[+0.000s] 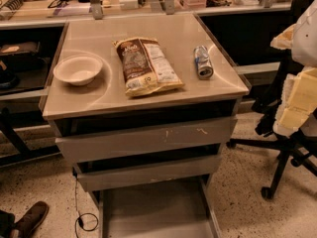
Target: Place brown chip bag into bottom drawer
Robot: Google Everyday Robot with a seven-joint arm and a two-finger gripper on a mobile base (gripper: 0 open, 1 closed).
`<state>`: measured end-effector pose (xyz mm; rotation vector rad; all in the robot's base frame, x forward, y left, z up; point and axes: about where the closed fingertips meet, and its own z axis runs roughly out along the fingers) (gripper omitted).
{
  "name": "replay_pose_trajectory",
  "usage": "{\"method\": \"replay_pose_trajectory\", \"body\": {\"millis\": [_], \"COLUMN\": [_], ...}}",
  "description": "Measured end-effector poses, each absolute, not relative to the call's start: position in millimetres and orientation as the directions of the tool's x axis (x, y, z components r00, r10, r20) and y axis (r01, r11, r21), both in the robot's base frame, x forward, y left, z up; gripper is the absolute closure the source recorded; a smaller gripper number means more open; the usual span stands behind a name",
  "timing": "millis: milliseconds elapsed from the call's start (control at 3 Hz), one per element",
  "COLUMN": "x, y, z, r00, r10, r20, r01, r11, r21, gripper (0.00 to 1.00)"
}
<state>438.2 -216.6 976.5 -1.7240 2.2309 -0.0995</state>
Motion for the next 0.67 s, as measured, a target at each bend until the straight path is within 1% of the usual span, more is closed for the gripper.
{"method": "replay_pose_trajectory", "body": {"millis": [333,667], "x": [438.2,465.3], "y": [-216.6,-201.1], "z": [976.5,979.2], "r00": [-0.221,-0.216], "r10": [-0.953,-0.956], "r20": [-0.207,-0.197], "r01": [-0.931,-0.921], "r11": [0.270,0.267], "r21": [-0.247,-0.285], "gripper": [0.00,0.00]}}
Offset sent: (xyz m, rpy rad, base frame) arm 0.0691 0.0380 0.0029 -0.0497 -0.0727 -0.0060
